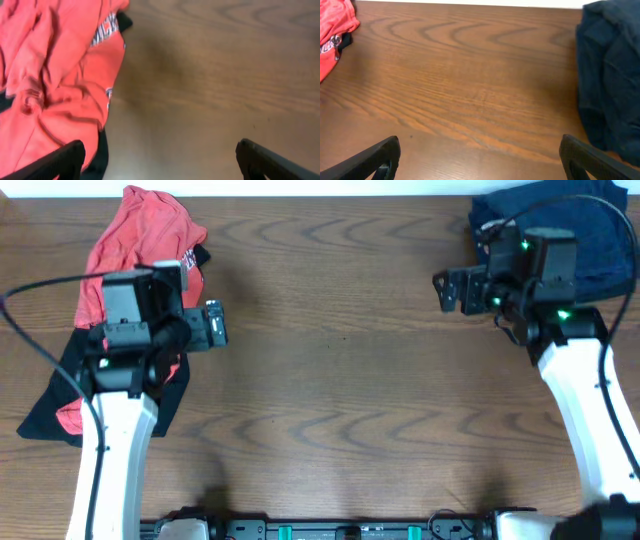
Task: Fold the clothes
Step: 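Reach the left gripper to the crumpled red t-shirt and grasp it, then lift the red t-shirt upward with the left gripper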
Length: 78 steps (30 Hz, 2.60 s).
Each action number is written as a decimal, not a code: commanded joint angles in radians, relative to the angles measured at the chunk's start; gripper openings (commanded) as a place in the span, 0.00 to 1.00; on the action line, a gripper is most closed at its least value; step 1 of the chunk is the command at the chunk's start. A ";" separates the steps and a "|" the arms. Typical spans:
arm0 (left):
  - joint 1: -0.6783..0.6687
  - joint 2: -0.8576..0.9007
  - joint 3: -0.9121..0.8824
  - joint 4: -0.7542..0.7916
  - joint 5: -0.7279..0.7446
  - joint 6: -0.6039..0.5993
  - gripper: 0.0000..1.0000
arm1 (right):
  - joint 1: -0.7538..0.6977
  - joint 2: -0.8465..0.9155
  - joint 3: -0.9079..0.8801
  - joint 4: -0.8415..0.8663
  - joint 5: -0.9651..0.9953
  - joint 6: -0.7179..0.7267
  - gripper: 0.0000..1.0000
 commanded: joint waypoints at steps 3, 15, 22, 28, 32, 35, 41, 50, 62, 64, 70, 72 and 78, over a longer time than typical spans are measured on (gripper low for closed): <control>0.071 0.086 0.017 0.167 0.009 -0.043 0.98 | -0.006 0.032 0.022 0.008 -0.060 -0.013 0.99; 0.260 0.451 0.160 0.327 0.010 -0.084 0.99 | 0.001 0.032 0.020 -0.052 -0.060 -0.023 0.99; 0.305 0.544 0.182 0.322 -0.058 -0.084 0.99 | 0.014 0.032 0.019 -0.059 -0.060 -0.023 0.97; 0.328 0.587 0.182 0.298 -0.081 -0.084 0.88 | 0.013 0.032 0.018 -0.063 -0.060 -0.023 0.87; 0.324 0.605 0.181 0.280 -0.082 -0.063 0.49 | 0.013 0.032 0.018 -0.063 -0.060 -0.023 0.83; 0.325 0.618 0.179 0.262 -0.083 -0.040 0.49 | 0.013 0.032 0.018 -0.066 -0.060 -0.023 0.83; 0.325 0.637 0.179 0.262 -0.097 -0.034 0.29 | 0.013 0.032 0.018 -0.067 -0.060 -0.023 0.83; 0.325 0.613 0.180 0.261 -0.145 -0.040 0.06 | 0.013 0.032 0.018 -0.071 -0.060 -0.023 0.82; 0.224 0.210 0.179 0.243 -0.111 -0.077 0.06 | 0.013 0.032 0.018 -0.078 -0.060 -0.023 0.82; 0.177 0.149 0.179 0.244 -0.111 -0.077 0.06 | 0.013 0.032 0.018 -0.077 -0.060 -0.023 0.82; 0.026 0.066 0.180 0.282 -0.111 -0.085 0.06 | 0.013 0.032 0.018 -0.073 -0.060 -0.023 0.82; -0.027 0.060 0.179 0.339 -0.111 -0.089 0.06 | 0.013 0.032 0.018 -0.074 -0.060 -0.023 0.82; -0.131 0.065 0.179 0.579 -0.111 -0.159 0.06 | 0.013 0.032 0.018 -0.089 -0.078 -0.021 0.82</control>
